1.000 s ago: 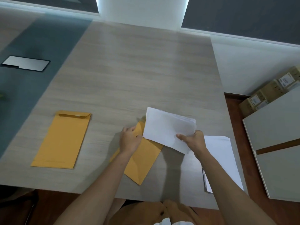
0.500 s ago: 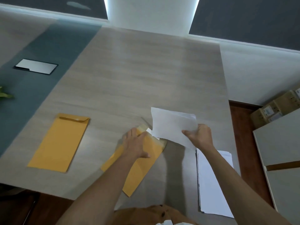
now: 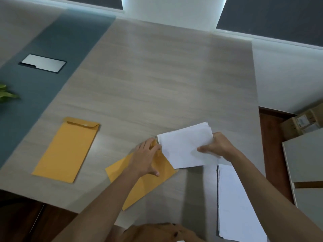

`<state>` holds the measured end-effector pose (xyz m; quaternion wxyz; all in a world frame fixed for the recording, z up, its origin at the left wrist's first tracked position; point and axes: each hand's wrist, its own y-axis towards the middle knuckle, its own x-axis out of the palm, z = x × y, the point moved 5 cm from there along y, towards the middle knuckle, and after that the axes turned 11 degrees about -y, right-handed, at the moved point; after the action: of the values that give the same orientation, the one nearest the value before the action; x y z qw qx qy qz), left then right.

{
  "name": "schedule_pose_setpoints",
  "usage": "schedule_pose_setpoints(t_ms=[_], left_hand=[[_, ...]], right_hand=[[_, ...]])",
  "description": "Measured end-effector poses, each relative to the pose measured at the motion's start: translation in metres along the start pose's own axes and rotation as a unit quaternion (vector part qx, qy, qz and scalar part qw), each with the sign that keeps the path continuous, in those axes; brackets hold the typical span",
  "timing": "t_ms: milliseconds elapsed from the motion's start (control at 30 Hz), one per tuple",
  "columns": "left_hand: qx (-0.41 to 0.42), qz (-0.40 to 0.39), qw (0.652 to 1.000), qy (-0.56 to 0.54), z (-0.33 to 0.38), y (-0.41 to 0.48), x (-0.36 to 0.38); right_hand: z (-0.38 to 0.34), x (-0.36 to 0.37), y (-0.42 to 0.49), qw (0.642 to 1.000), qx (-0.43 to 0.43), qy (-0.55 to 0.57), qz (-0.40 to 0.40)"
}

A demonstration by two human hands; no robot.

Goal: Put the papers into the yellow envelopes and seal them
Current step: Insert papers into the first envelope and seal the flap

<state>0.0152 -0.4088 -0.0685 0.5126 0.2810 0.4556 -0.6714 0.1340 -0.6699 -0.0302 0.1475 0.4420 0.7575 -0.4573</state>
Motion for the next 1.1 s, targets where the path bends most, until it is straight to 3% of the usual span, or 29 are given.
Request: schedule_pose_setpoints(t_ms=[200, 567, 700, 967, 1100], left_hand=[[0.020, -0.002, 1.000, -0.013, -0.002, 0.002, -0.001], [0.043, -0.029, 0.999, -0.008, 0.006, 0.011, 0.002], [0.049, -0.045, 0.998, 0.013, 0.005, 0.013, 0.004], [-0.033, -0.044, 0.997, 0.055, 0.011, -0.014, 0.017], [-0.024, -0.049, 0.997, 0.054, 0.016, -0.014, 0.017]], right_hand=[[0.001, 0.023, 0.016, 0.991, 0.053, 0.042, -0.112], [-0.009, 0.024, 0.026, 0.988, 0.024, 0.013, -0.152], [-0.017, 0.038, 0.025, 0.991, 0.007, 0.019, -0.130], [0.013, 0.046, 0.019, 0.998, -0.015, 0.044, -0.046], [0.019, 0.050, 0.014, 0.999, -0.007, 0.044, -0.030]])
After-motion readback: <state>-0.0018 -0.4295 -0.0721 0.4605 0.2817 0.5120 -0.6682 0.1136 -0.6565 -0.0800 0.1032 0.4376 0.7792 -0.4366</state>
